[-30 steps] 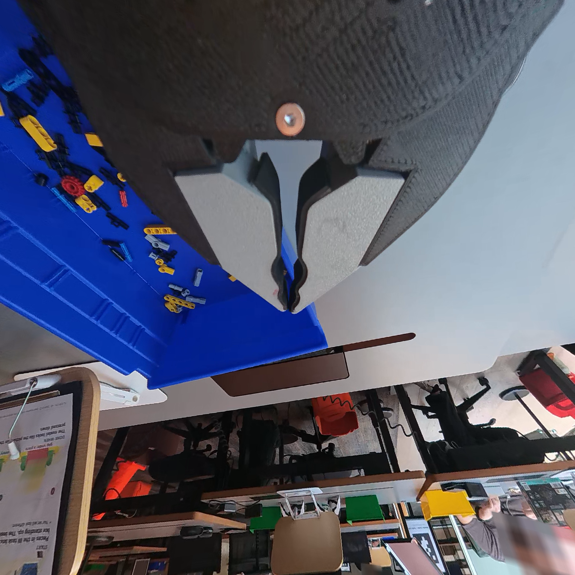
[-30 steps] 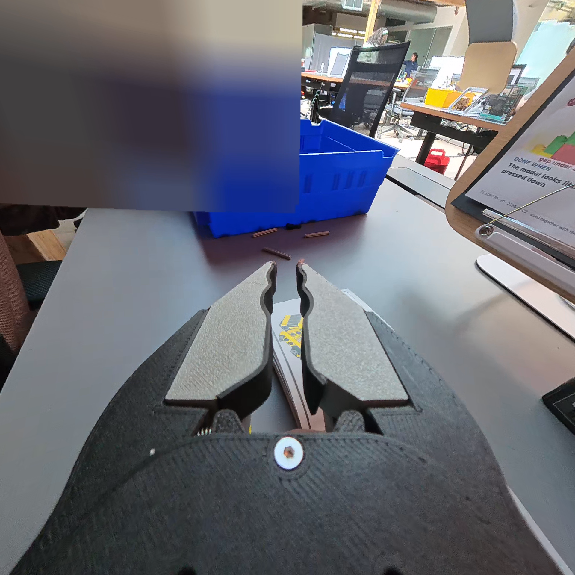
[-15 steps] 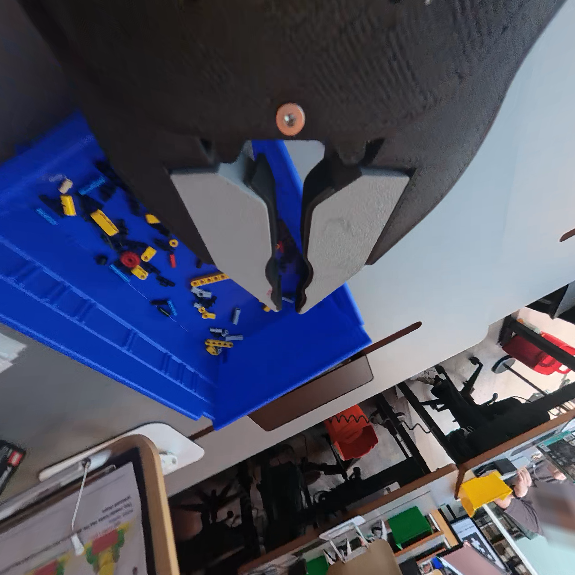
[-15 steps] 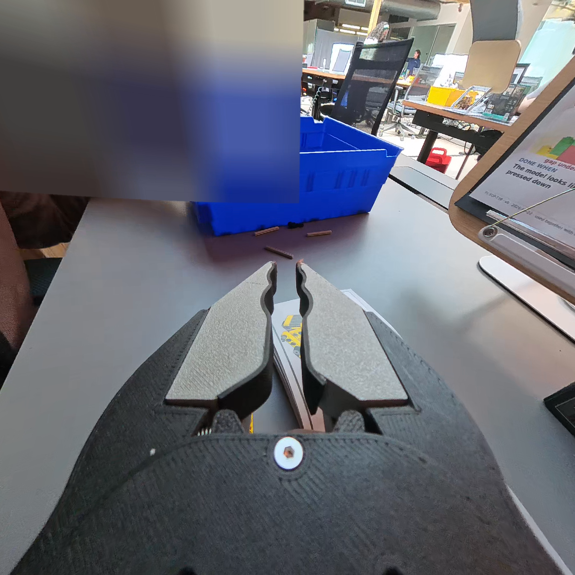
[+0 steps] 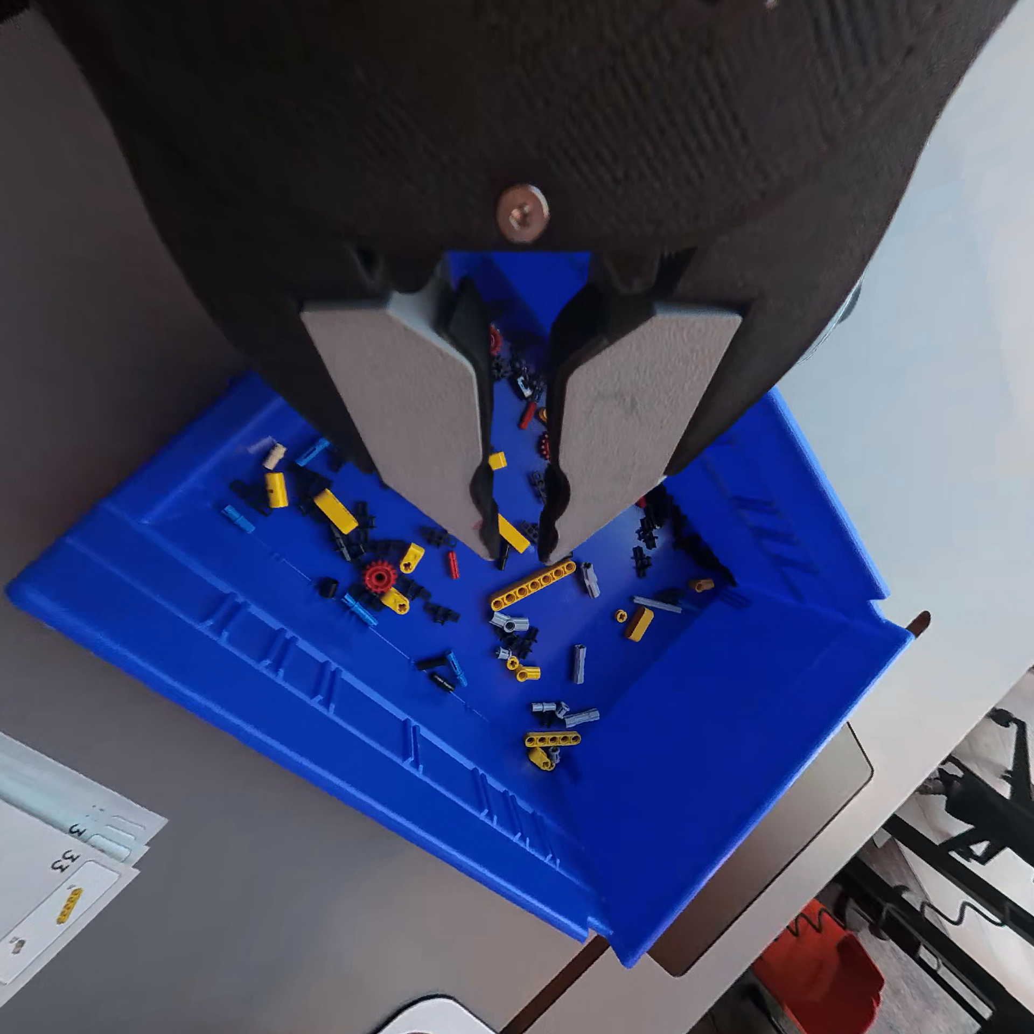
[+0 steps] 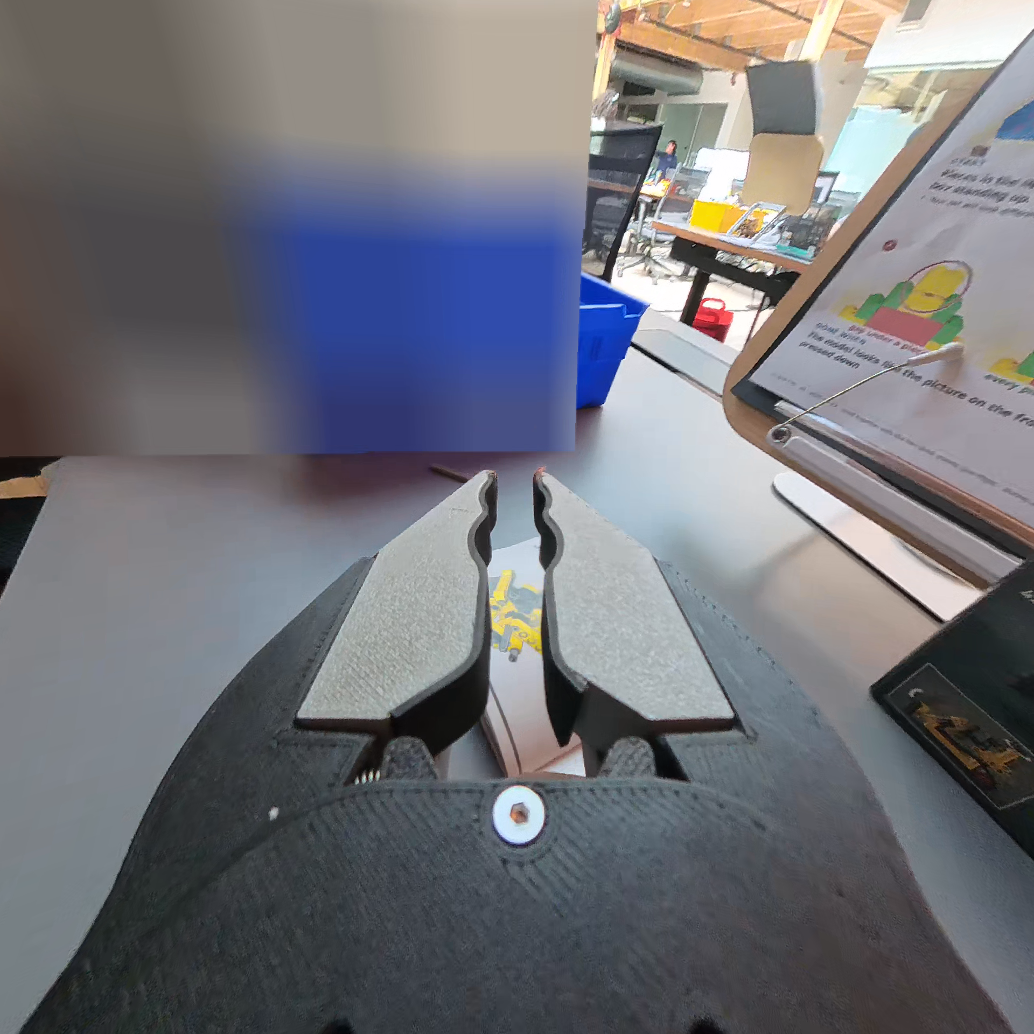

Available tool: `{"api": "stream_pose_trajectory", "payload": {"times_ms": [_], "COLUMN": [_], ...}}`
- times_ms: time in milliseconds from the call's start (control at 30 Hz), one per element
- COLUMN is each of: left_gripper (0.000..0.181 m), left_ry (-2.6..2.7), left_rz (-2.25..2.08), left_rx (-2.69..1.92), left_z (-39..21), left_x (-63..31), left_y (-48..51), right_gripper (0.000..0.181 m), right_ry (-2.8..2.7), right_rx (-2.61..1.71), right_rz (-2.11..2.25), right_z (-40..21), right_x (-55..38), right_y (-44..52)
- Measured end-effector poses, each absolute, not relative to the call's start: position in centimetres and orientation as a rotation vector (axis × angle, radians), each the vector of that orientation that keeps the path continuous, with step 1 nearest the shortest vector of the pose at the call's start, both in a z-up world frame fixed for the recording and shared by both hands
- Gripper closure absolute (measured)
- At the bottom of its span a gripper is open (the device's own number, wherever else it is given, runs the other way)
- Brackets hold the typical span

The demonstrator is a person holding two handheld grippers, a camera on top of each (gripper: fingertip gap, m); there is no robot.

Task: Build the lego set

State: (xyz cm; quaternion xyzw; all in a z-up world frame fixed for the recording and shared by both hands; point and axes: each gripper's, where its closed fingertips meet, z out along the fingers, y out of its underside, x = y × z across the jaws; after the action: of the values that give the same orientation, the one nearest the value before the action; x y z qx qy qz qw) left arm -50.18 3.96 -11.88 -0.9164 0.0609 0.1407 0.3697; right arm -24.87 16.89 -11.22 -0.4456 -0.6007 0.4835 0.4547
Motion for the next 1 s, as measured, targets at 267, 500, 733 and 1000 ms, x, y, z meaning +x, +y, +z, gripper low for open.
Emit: {"api": "stream_pose_trajectory", "payload": {"times_ms": [267, 500, 733, 1000], "left_gripper": [0.172, 0.178, 0.178, 0.178], "left_ry": [0.049, -0.079, -0.165, -0.125], "left_rz": [0.346, 0.360, 0.254, 0.270], "left_rx": [-2.154, -2.016, -1.976, -1.976], "left_z": [-8.7, -7.9, -8.9, -9.0], "left_x": [-50.3, -52.2, -53.7, -53.1], "left_y": [7.7, 7.9, 7.8, 8.1], "right_gripper": [0.175, 0.175, 0.176, 0.177], "right_ry": [-1.334, -1.301, -1.354, -1.437], "right_rx": [-1.093, -1.159, -1.087, -1.084], "right_rz": [1.147, 1.144, 1.083, 1.060], "right_z": [-8.5, -8.3, -8.0, -9.7], "right_x": [-23.2, -22.9, -22.9, -23.9], "right_y": [18.8, 19.7, 18.2, 17.2]}}
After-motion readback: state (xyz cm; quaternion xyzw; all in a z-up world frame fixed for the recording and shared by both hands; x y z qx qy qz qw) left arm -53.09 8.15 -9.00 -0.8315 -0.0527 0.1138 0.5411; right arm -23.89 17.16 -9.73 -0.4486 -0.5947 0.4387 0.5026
